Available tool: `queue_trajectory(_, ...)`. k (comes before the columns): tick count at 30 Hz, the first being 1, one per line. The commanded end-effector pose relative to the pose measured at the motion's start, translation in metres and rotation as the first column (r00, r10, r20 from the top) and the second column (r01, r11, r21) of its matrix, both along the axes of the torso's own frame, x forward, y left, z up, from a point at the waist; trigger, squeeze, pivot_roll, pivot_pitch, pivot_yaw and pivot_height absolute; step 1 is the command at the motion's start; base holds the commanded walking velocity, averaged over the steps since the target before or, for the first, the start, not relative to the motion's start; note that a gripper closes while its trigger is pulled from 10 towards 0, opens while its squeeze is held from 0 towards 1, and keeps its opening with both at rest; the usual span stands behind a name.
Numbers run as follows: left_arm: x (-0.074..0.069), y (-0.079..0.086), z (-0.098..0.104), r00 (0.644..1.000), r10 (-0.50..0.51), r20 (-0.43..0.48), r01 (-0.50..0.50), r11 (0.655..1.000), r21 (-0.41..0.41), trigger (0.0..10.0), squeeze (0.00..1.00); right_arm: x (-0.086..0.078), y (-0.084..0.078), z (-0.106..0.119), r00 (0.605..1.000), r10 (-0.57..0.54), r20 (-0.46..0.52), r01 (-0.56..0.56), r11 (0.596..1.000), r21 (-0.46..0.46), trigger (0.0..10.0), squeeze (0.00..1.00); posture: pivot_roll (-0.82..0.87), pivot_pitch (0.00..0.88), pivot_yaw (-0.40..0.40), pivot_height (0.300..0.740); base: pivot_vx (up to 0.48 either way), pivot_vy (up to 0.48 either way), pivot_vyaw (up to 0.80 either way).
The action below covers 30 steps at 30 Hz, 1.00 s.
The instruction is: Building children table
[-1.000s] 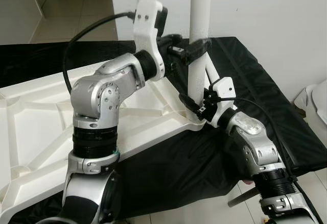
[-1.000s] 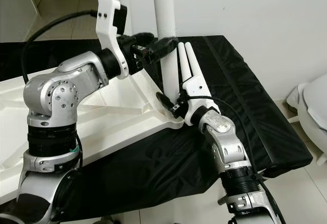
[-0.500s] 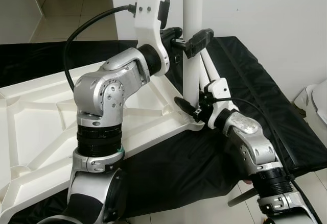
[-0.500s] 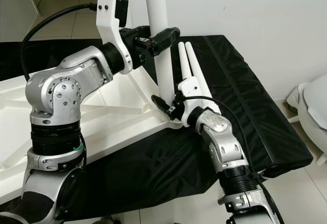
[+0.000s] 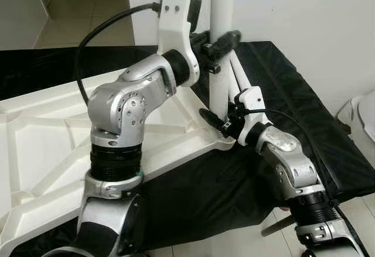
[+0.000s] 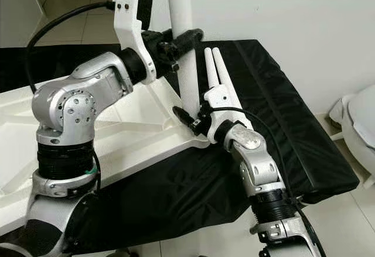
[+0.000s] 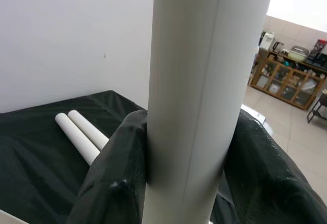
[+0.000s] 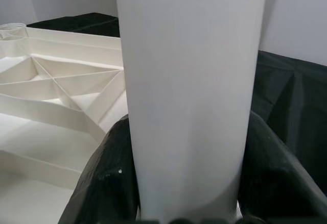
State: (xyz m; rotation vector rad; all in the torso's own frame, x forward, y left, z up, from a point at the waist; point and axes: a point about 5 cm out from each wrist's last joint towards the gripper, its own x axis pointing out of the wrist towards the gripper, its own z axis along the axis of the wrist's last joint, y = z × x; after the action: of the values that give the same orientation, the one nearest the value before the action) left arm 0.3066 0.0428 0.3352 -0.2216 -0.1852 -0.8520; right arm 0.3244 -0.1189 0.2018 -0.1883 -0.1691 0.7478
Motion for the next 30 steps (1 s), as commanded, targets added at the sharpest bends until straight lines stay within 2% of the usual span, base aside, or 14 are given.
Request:
queue_trajectory(1, -0.005, -0.006, 0.004, 0.999, -0.03, 0.028, 0.03, 1.0, -0.001, 0.0, 0.0, 0.0, -0.003, 0.008, 1.0, -0.019, 0.021, 0.018, 0.999, 0.033, 10.0, 0.0, 0.0, 0.099, -0.013, 0.74, 0.0, 0.0, 0.0)
queue_trajectory(14, -0.008, -0.006, 0.006, 0.999, -0.021, 0.038, 0.022, 1.0, -0.014, 0.0, 0.0, 0.001, -0.007, 0.011, 0.999, -0.047, 0.013, 0.046, 0.996, 0.079, 10.0, 0.0, 0.0, 0.108, -0.022, 0.74, 0.0, 0.0, 0.0)
queue_trajectory(15, -0.008, -0.006, 0.004, 0.999, -0.026, 0.026, 0.026, 1.0, -0.003, 10.0, 0.0, 0.001, -0.008, 0.012, 0.999, -0.04, 0.005, 0.039, 0.994, 0.099, 10.0, 0.22, 0.0, 0.11, -0.022, 0.74, 0.0, 0.0, 0.0)
queue_trajectory(17, -0.008, -0.006, 0.004, 0.999, -0.028, 0.022, 0.028, 1.0, 0.0, 10.0, 0.0, 0.001, -0.008, 0.012, 0.999, -0.038, 0.003, 0.037, 0.994, 0.105, 10.0, 0.22, 0.0, 0.11, -0.022, 0.74, 0.0, 0.0, 0.0)
queue_trajectory(18, -0.008, -0.006, 0.004, 0.999, -0.035, 0.019, 0.035, 0.999, 0.003, 10.0, 0.0, 0.0, -0.008, 0.012, 1.0, -0.026, -0.004, 0.026, 0.993, 0.118, 10.0, 1.0, 0.0, 0.111, -0.023, 0.74, 0.0, 0.0, 0.0)
queue_trajectory(26, -0.011, -0.008, 0.001, 0.997, -0.08, 0.005, 0.08, 0.996, 0.028, 10.0, 0.0, 0.0, -0.013, 0.014, 1.0, -0.002, -0.03, 0.007, 0.989, 0.149, 10.0, 1.0, 0.0, 0.115, -0.023, 0.74, 0.0, 0.0, 0.0)
queue_trajectory(30, -0.013, -0.009, -0.001, 0.994, -0.114, -0.008, 0.114, 0.993, 0.038, 10.0, 0.0, -0.003, -0.014, 0.015, 0.995, 0.081, -0.061, -0.071, 0.985, 0.158, 10.0, 1.0, 0.0, 0.116, -0.023, 0.74, 0.0, 0.0, 0.0)
